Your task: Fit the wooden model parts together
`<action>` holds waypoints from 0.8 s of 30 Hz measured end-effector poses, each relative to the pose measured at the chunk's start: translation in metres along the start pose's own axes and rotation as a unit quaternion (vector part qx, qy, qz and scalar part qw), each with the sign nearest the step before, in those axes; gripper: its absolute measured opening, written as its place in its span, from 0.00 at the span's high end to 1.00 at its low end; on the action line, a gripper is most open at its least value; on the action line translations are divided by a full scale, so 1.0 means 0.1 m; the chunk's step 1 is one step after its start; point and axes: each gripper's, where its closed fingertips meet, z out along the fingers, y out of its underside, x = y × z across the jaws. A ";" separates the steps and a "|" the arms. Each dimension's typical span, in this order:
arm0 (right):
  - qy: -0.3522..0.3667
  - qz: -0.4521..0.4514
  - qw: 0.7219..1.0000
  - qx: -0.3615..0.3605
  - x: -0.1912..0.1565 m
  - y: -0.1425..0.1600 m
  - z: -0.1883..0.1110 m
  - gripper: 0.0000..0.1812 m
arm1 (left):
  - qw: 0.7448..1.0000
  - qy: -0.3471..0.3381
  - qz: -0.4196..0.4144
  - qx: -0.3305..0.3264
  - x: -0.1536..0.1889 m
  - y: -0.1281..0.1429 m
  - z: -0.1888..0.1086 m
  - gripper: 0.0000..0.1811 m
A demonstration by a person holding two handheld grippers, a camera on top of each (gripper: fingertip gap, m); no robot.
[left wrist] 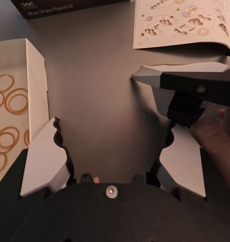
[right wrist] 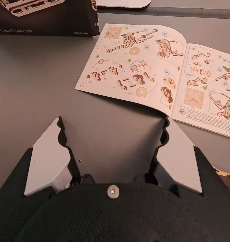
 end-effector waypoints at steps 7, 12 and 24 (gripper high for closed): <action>-0.001 0.001 1.000 0.000 0.00 0.00 0.00 0.20 | 1.000 -0.001 -0.002 -0.001 0.05 -0.02 0.02 0.13; -0.001 0.001 1.000 0.000 -0.01 0.00 0.00 0.20 | 1.000 -0.006 -0.006 0.001 0.06 -0.01 0.01 0.14; -0.001 0.001 1.000 0.000 -0.01 -0.01 0.00 0.20 | 1.000 -0.007 -0.006 0.000 0.06 -0.01 0.00 0.14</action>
